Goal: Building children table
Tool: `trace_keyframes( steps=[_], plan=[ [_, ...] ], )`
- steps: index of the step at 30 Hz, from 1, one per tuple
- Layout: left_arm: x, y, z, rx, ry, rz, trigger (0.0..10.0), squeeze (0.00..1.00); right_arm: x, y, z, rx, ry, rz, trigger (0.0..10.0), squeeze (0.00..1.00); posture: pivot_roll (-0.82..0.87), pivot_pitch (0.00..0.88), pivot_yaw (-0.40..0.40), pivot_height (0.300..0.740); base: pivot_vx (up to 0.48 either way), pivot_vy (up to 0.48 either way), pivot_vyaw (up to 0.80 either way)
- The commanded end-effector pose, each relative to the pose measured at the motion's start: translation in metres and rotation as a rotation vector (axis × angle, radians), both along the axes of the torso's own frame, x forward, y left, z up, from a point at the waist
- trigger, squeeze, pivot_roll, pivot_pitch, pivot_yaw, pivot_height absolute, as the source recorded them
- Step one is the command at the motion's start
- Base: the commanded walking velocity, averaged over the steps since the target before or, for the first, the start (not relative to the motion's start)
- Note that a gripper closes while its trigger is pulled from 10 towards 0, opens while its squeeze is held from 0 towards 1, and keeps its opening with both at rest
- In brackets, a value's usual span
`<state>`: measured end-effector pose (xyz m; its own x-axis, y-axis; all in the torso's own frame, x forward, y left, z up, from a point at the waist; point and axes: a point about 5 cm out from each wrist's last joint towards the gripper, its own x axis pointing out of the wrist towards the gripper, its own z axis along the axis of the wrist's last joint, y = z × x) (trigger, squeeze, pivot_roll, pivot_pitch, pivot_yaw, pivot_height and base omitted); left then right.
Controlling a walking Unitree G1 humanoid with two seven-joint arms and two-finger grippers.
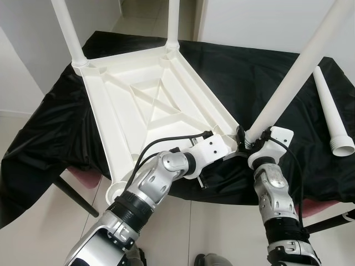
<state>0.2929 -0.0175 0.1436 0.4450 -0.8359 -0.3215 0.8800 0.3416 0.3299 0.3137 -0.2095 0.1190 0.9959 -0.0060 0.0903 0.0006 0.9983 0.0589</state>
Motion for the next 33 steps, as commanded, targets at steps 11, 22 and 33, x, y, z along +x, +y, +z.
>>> trace_keyframes(
  steps=[11, 22, 33],
  plan=[
    [-0.002, -0.006, 0.021, -0.062, -0.090, -0.039, 10.0, 0.00, -0.010, -0.026, -0.020, -0.076, 0.096, 0.332, 10.0, 0.00, 0.01, 0.023, -0.006, 0.740, 0.000, 0.000, 0.00],
    [-0.003, -0.007, 0.022, -0.059, -0.093, -0.048, 10.0, 0.00, -0.001, -0.044, -0.018, -0.130, 0.143, 0.382, 8.5, 0.00, 0.01, 0.016, 0.001, 0.740, 0.000, 0.000, 0.00],
    [-0.005, -0.007, 0.021, -0.059, -0.088, -0.053, 10.0, 0.00, -0.008, -0.049, -0.029, -0.110, 0.166, 0.431, 0.0, 0.00, 0.01, 0.027, 0.005, 0.740, 0.000, 0.000, 0.00]
  ],
)
